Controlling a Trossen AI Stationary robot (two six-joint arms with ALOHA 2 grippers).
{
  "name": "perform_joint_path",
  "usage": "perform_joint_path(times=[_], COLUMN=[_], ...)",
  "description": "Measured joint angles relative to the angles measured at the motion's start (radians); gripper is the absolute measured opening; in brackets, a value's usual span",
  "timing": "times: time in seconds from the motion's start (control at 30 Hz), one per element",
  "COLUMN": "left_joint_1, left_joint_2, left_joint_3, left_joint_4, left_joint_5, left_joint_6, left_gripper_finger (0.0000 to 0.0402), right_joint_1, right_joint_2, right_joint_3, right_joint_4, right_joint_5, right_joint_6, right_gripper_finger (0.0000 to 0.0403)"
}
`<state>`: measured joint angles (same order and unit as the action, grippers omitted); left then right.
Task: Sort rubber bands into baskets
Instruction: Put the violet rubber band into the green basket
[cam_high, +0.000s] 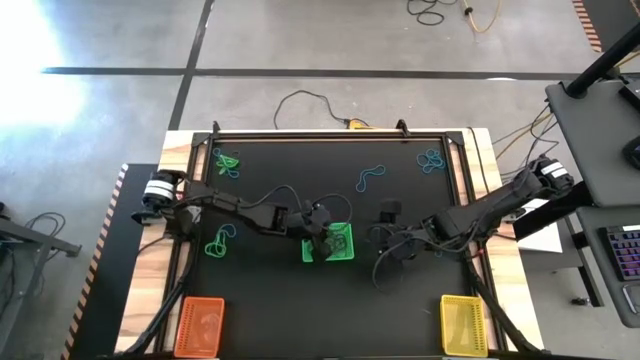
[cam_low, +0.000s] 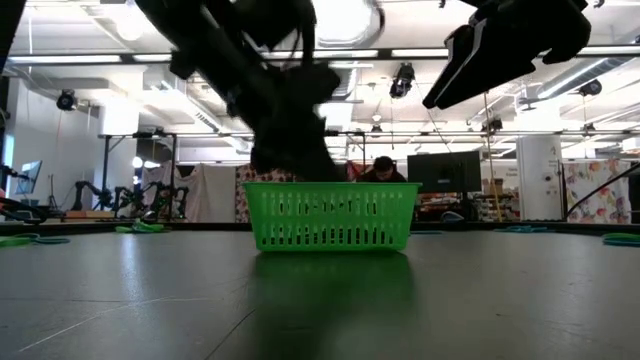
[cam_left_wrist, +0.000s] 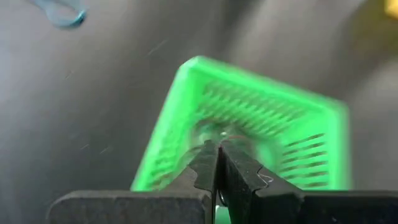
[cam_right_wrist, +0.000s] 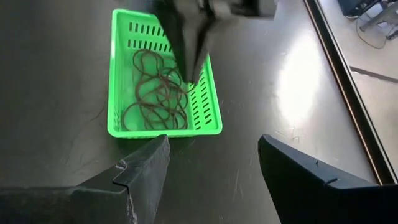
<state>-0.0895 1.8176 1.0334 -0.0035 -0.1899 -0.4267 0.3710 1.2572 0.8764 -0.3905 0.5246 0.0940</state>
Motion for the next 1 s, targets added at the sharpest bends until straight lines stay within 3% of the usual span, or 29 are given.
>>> perform_joint_path(times=[0.23, 0.43, 0.7, 1.0], left_joint_1=[-0.012, -0.007, -0.007, -0.003], left_joint_2=[0.031, 0.034, 0.022, -0.078], left_joint_3=[0.015, 0.021, 0.020, 0.020], left_joint_4=[-0.011, -0.068, -0.076, -0.133], left_joint_5=[0.049, -0.036, -0.039, -0.065], left_joint_6=[0.042, 0.061, 0.120, 0.159], left_gripper_finger=[0.0000, 0.0014, 0.0099, 0.0193], right_joint_1=[0.008, 0.008, 0.008, 0.008], right_joint_2=[-0.033, -0.037, -0.034, -0.034], right_joint_3=[-0.020, -0.024, -0.024, -0.024], right_joint_4=[-0.003, -0.002, -0.001, 0.000], right_joint_5=[0.000, 0.001, 0.001, 0.000], right_joint_6=[0.011, 0.018, 0.015, 0.012], right_gripper_finger=[0.0237, 0.0237, 0.0237, 0.0237])
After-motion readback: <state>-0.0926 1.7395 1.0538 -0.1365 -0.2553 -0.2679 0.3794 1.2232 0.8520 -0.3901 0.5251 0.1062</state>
